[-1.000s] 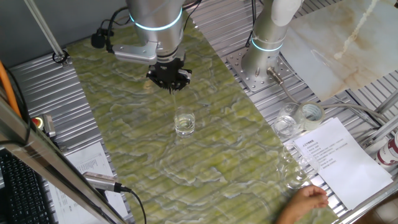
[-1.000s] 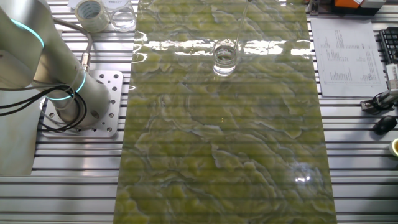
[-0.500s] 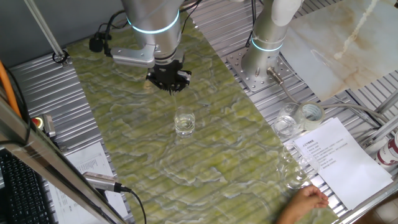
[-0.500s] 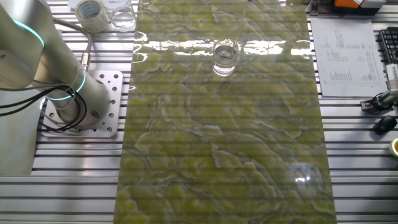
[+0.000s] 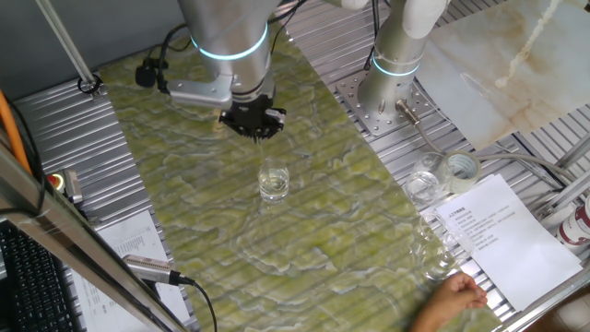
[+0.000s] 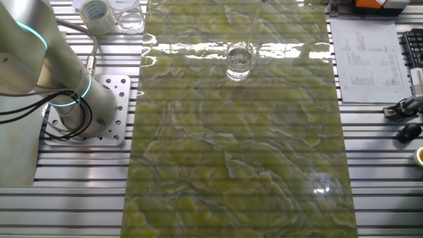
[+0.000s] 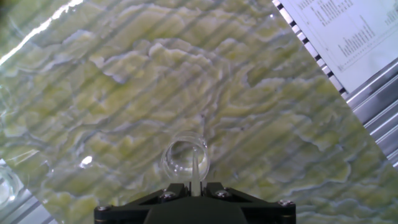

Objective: Stir the beaker with a glass rod

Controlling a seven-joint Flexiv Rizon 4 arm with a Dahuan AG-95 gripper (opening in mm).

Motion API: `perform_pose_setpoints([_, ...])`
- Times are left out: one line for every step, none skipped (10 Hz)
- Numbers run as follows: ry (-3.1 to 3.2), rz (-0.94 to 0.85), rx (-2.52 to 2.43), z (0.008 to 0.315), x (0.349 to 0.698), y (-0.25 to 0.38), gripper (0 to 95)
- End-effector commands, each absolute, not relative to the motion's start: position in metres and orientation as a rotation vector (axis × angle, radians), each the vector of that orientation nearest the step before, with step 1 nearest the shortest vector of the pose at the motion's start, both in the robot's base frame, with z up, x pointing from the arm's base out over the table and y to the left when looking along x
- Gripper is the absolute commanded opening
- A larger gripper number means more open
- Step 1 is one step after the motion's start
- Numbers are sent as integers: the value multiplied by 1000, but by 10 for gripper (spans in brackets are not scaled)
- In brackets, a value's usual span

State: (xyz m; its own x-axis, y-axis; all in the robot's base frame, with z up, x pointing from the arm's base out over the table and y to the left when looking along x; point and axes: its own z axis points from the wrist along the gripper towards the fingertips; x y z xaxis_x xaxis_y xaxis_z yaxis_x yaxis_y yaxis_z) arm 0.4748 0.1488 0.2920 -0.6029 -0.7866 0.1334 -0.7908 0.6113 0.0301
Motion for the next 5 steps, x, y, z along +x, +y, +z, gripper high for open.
perform_pose_setpoints([-2700, 51, 1331, 291, 474, 147, 0])
perform_pose_setpoints([-2699, 57, 1327, 291, 474, 148, 0])
perform_pose_setpoints([-2689, 69, 1323, 290, 474, 148, 0])
perform_pose_setpoints([-2687, 74, 1320, 289, 473, 149, 0])
perform_pose_setpoints([-2684, 77, 1314, 289, 473, 150, 0])
